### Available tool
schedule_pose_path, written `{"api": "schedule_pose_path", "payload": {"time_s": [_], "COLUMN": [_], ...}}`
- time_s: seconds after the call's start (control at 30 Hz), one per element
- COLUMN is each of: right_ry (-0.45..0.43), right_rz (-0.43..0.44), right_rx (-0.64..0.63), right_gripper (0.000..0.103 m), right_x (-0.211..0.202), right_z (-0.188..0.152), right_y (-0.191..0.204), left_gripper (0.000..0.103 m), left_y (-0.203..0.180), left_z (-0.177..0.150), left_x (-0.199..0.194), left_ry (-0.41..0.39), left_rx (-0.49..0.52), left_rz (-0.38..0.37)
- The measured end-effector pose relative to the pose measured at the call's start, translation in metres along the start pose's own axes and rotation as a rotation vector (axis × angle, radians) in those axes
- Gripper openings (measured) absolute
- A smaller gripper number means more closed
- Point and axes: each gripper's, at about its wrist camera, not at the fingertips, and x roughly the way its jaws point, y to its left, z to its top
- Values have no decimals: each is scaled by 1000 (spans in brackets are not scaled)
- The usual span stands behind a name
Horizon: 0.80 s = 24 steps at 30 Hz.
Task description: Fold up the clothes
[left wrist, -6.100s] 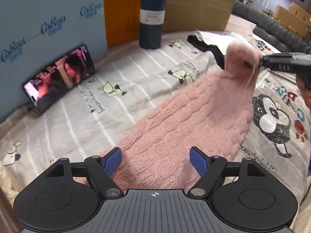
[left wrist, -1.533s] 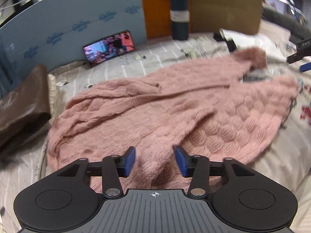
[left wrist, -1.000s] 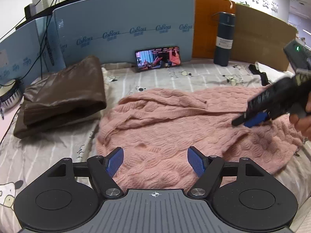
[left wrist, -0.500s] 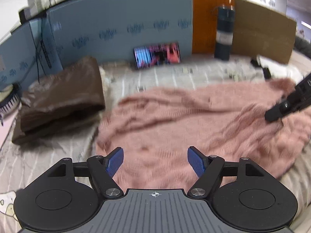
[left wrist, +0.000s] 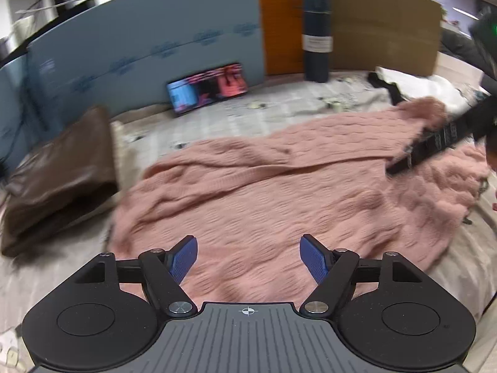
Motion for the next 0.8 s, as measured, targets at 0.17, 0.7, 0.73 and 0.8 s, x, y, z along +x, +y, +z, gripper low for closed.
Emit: {"api": "schedule_pose_path", "payload": {"time_s": [0.17, 0.7, 0.73, 0.8], "right_ry": [-142, -207, -208, -199], "right_rz": [-236, -395, -409, -429], "right_rx": [190, 212, 203, 182], "right_gripper": [53, 9, 9, 10], "right_x": [-21, 5, 6, 13], "right_z": [15, 43, 45, 50], "right_y": [-80, -159, -160, -159], "left_gripper": [75, 75, 75, 75], "left_y": [-11, -19, -18, -16], "left_z": [15, 43, 40, 36], "left_x": [11, 57, 62, 67], "left_ry": [-11, 22, 41, 64], "left_rx": [26, 54, 62, 66], "left_rz": [-21, -61, -46, -21]}}
